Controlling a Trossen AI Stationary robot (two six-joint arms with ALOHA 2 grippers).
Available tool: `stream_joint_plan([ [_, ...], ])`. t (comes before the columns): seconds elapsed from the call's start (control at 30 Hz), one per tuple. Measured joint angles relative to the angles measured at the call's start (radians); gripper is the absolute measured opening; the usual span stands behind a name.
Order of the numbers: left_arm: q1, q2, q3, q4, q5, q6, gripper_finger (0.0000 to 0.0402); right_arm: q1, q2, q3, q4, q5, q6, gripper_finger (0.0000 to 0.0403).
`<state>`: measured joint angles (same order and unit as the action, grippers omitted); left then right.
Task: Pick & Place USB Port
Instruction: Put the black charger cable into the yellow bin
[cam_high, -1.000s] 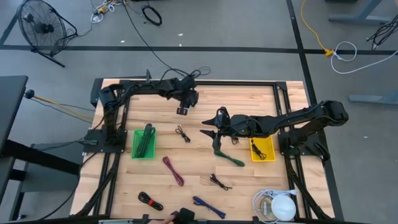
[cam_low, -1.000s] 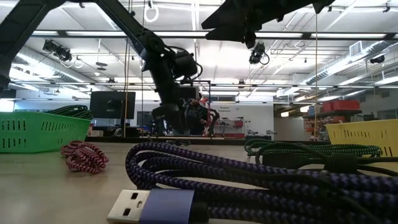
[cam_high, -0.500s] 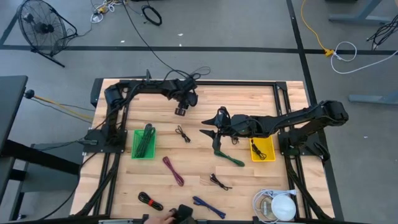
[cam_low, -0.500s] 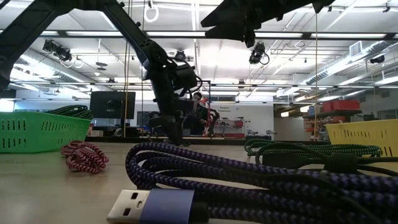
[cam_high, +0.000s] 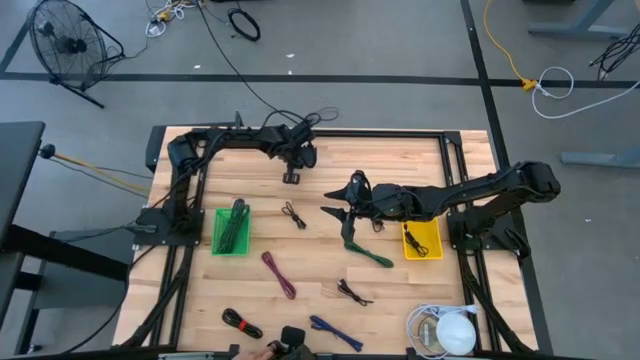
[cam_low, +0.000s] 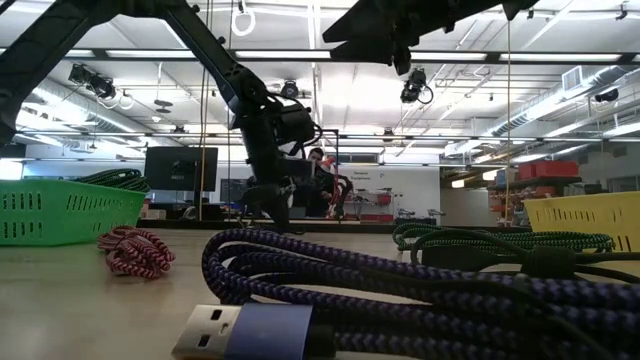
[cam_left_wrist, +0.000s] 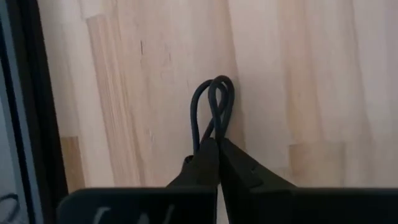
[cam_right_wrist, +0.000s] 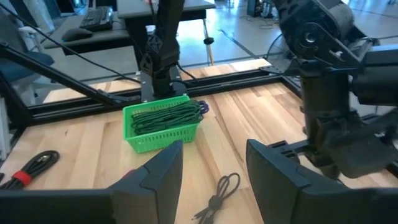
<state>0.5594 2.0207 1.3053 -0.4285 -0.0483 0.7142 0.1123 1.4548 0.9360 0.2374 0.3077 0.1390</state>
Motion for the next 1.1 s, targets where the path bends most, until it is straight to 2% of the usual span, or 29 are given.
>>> stream_joint_plan([
  [0.23,0.000,-0.139,-0.002,-0.041,0.113,-0.174,0.0002,-0.001,0.000,0.000,-0.028,0.043,-0.002,0.0176],
  [0.5,0.004,-0.387,-0.004,-0.055,0.487,-0.440,0.0001,-0.007,0.000,0.000,-0.054,0.078,0.000,0.0176],
  [0.67,-0.004,-0.522,-0.004,-0.046,0.659,-0.520,0.0001,-0.008,0.000,0.000,-0.061,0.100,-0.001,0.0176],
  [0.8,-0.034,-0.576,-0.004,0.019,0.803,-0.577,0.0000,-0.008,0.000,0.000,-0.060,0.152,-0.009,0.0176],
  [0.97,-0.121,-0.590,-0.004,0.094,0.811,-0.590,0.0000,-0.017,-0.001,0.000,-0.038,0.173,-0.018,0.0176],
  [1.1,-0.177,-0.581,-0.004,0.106,0.755,-0.566,0.0000,-0.020,-0.027,0.000,-0.037,0.171,-0.025,0.0176],
])
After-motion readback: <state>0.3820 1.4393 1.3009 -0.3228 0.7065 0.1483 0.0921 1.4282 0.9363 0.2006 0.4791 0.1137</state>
